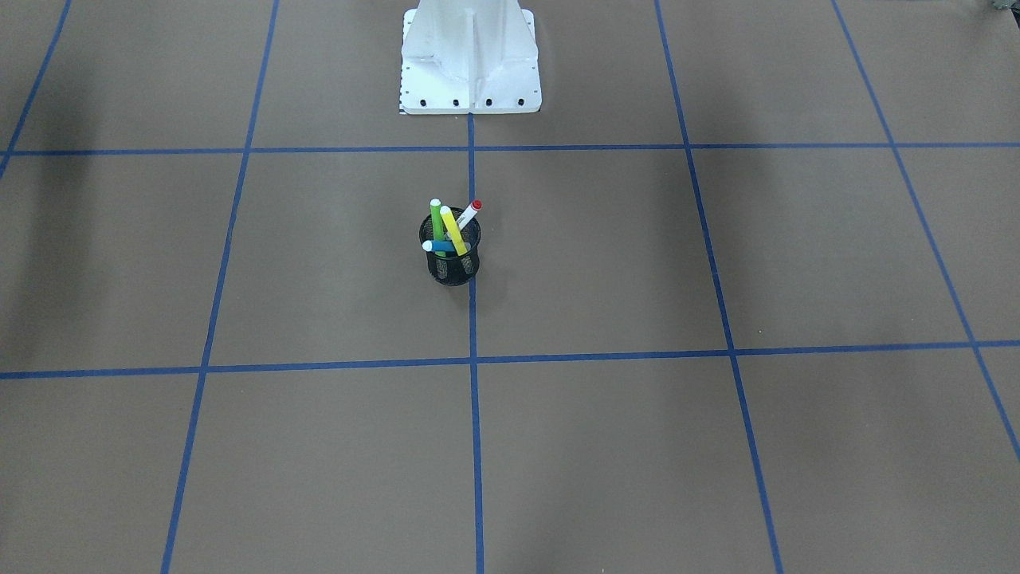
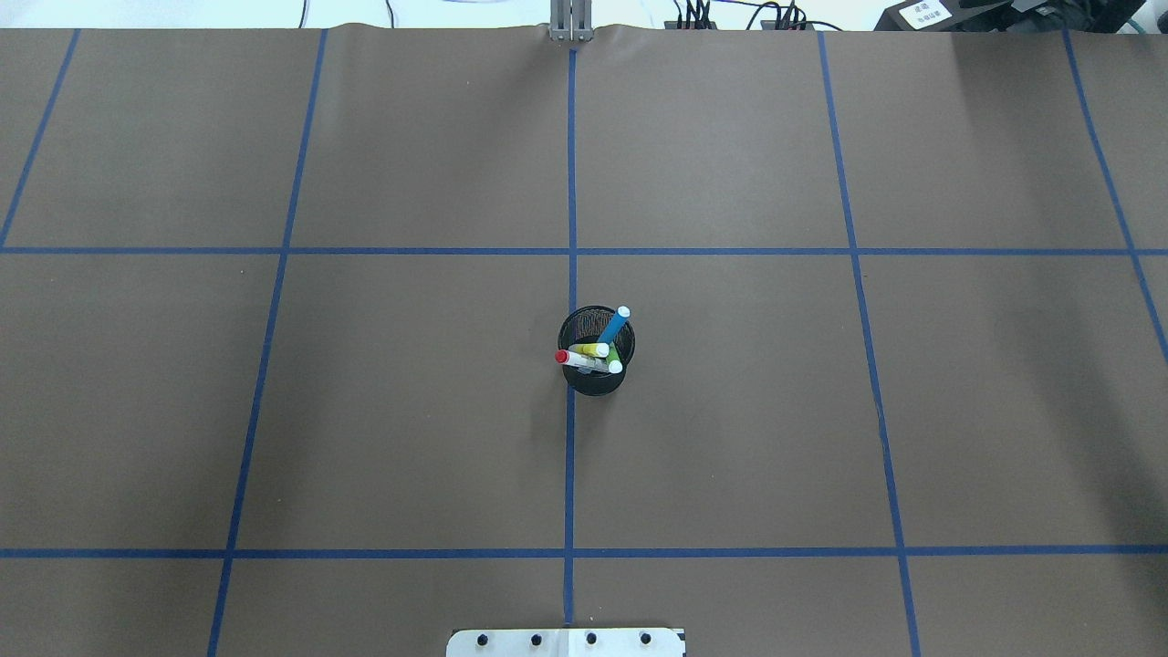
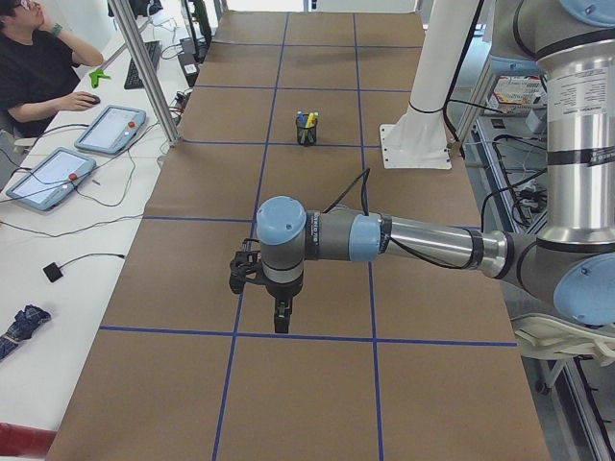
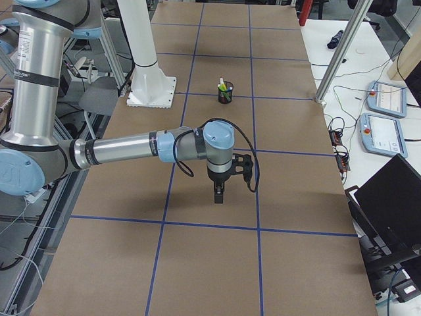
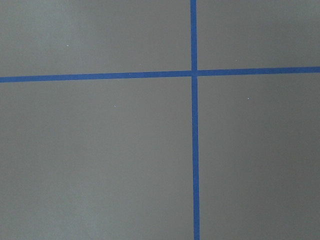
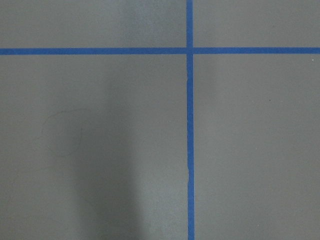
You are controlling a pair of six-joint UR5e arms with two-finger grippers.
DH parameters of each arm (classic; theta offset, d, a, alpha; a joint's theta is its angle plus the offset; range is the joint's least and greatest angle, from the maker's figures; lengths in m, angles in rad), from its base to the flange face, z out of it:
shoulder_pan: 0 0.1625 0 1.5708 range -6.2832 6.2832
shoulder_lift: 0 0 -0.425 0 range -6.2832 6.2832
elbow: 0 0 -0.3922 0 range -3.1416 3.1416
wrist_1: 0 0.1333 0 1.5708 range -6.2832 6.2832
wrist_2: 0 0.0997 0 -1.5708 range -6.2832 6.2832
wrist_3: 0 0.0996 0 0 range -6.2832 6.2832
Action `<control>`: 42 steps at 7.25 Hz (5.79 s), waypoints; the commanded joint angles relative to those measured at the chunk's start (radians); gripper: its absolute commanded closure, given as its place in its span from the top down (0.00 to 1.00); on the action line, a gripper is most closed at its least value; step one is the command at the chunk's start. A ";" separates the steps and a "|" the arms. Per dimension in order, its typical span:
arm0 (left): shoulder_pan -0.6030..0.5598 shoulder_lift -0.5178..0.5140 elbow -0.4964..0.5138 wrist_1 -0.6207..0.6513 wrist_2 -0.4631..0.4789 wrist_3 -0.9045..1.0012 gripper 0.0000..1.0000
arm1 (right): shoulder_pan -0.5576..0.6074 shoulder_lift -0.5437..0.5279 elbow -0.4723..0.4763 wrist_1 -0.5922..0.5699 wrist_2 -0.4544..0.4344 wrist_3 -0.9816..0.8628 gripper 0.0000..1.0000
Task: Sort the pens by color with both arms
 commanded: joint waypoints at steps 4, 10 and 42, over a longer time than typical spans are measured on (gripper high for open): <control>0.001 0.014 0.038 -0.046 -0.063 0.008 1.00 | 0.000 0.023 -0.038 -0.003 0.026 0.011 1.00; 0.001 0.017 0.033 -0.051 -0.066 0.008 1.00 | -0.002 0.075 -0.020 -0.113 0.068 0.169 1.00; -0.001 0.017 -0.004 -0.052 -0.164 -0.003 1.00 | -0.661 0.886 -0.497 0.162 0.315 0.757 0.99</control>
